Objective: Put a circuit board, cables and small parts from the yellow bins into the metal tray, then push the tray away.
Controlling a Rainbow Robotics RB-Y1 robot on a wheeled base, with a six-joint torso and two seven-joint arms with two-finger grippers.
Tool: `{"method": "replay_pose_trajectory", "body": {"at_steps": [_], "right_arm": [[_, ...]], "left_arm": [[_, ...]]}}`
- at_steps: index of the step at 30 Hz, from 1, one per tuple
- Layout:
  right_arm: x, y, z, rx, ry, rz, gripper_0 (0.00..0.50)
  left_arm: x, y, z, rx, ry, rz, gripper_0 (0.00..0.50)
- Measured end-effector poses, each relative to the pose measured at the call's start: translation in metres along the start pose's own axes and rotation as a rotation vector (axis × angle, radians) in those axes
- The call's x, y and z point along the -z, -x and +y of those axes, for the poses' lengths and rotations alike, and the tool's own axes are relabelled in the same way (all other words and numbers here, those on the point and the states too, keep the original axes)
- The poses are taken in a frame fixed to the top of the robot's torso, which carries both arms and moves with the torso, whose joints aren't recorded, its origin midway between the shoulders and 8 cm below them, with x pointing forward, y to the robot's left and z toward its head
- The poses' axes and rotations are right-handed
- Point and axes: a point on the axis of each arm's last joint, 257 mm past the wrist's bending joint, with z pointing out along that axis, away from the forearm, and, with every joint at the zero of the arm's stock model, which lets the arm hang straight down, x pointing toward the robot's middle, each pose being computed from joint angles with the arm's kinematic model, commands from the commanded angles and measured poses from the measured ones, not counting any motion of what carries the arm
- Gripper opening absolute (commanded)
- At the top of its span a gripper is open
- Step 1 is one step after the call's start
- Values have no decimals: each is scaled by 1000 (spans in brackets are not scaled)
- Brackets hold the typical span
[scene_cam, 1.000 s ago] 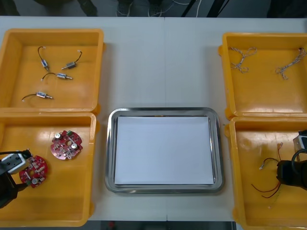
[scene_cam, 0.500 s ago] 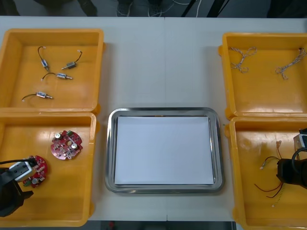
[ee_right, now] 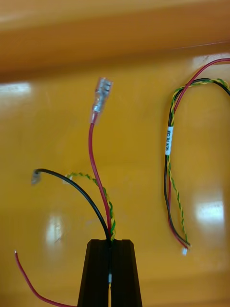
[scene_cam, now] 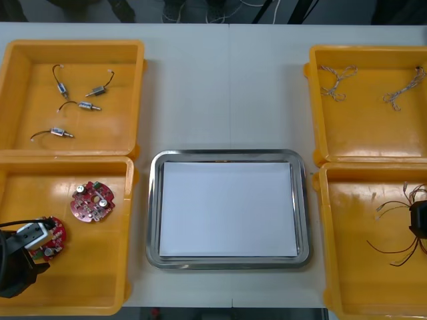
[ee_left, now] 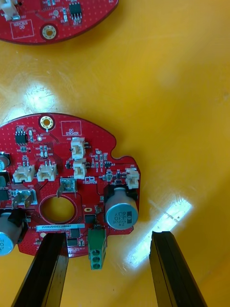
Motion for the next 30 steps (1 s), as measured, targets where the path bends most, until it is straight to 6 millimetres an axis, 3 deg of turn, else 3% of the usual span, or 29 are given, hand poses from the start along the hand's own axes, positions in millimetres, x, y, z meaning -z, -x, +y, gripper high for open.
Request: {"method": "replay_pose_trajectory", "body": {"at_steps": [10, 19, 30], "right_arm": [[52, 17, 13, 79, 13, 12, 0], [89, 23, 9, 229, -49, 33, 0], [128, 55, 46, 384, 29, -33, 0]], "left_arm": [[0, 0, 2, 0, 3, 0, 500], [0, 0, 2, 0, 2, 0, 500], [-5, 0, -5, -4, -14, 2, 500]]}}
